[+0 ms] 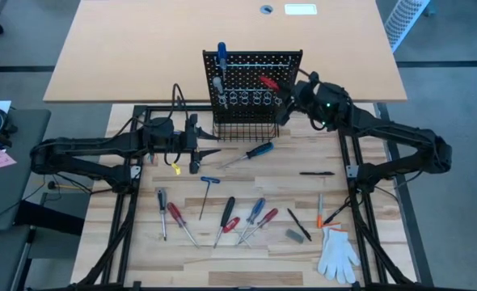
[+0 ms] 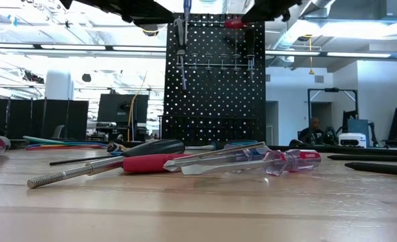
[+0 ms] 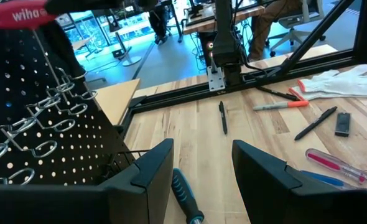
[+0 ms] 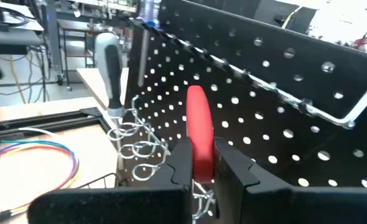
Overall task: Hang tools onto peg board
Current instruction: Hang the top red t handle screwdriver on the black peg board
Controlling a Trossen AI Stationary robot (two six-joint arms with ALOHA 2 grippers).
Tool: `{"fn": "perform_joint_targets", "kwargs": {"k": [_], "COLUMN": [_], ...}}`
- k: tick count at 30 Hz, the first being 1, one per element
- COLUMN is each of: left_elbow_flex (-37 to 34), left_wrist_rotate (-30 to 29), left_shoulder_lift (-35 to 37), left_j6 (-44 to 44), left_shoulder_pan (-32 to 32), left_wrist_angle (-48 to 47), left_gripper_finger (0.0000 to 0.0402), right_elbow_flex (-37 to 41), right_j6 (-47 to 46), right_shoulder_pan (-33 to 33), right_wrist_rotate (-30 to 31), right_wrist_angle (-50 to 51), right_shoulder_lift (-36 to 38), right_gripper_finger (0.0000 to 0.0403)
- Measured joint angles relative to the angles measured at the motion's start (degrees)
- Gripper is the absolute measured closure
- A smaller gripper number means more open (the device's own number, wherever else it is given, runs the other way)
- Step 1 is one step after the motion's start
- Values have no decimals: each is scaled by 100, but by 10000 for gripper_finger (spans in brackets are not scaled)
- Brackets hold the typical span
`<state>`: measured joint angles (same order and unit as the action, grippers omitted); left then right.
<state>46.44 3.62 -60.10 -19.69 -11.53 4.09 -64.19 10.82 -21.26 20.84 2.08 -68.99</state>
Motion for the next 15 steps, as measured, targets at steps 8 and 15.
{"fn": "perform_joint_targets", "kwargs": {"k": [8,15], "left_elbow_flex": [0,0], "left_wrist_rotate": [2,2], "left_shoulder_lift": [0,0], "left_j6": [1,33], "left_shoulder_pan": [0,0], "left_wrist_angle": [-13,-14], "left_gripper_finger": [243,243], "right_elbow_flex": [-25,-30], "right_j6": [-219,-244], "right_shoulder_pan": [-107,-284], "right_wrist_rotate": [-9,-13], "right_wrist_angle": [369,451], "right_shoulder_lift": [-11,-275], "right_gripper_finger": [365,365]}}
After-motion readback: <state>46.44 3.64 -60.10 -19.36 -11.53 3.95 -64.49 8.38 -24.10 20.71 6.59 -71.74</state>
